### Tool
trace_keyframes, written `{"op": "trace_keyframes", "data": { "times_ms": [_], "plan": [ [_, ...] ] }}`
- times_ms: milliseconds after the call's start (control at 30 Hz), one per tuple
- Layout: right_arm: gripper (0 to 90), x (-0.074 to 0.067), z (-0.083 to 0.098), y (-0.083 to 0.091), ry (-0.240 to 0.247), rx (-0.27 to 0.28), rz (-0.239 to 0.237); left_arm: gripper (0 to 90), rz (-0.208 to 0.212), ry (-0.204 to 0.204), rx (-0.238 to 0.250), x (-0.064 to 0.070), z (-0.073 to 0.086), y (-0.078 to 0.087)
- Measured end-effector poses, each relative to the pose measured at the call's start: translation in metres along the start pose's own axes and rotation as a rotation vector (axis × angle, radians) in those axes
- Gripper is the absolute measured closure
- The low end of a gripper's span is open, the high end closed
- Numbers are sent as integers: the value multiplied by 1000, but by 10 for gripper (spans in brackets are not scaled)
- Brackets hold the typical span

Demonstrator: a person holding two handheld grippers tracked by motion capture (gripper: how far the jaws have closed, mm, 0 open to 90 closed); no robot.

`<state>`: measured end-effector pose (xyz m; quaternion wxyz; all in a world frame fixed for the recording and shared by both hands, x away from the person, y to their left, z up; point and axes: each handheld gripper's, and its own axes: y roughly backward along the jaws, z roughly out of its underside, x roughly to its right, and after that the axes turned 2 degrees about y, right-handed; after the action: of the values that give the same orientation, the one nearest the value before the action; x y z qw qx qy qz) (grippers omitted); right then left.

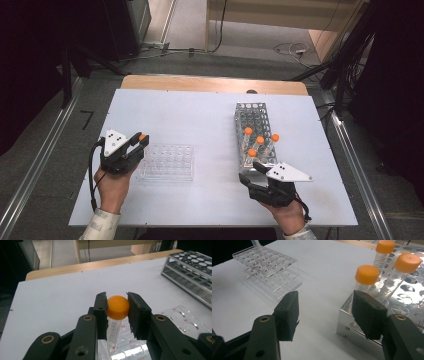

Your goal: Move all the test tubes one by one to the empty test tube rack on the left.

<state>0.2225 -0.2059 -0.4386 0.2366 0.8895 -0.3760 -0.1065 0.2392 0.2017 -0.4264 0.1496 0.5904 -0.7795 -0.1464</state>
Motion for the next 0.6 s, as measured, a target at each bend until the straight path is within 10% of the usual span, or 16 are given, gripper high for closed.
{"op": "trace_keyframes", "data": {
  "times_ms": [600],
  "plan": [
    [371, 3, 1, 0, -5, 0, 10, 473, 55, 85, 30, -4, 2, 4]
  ]
}}
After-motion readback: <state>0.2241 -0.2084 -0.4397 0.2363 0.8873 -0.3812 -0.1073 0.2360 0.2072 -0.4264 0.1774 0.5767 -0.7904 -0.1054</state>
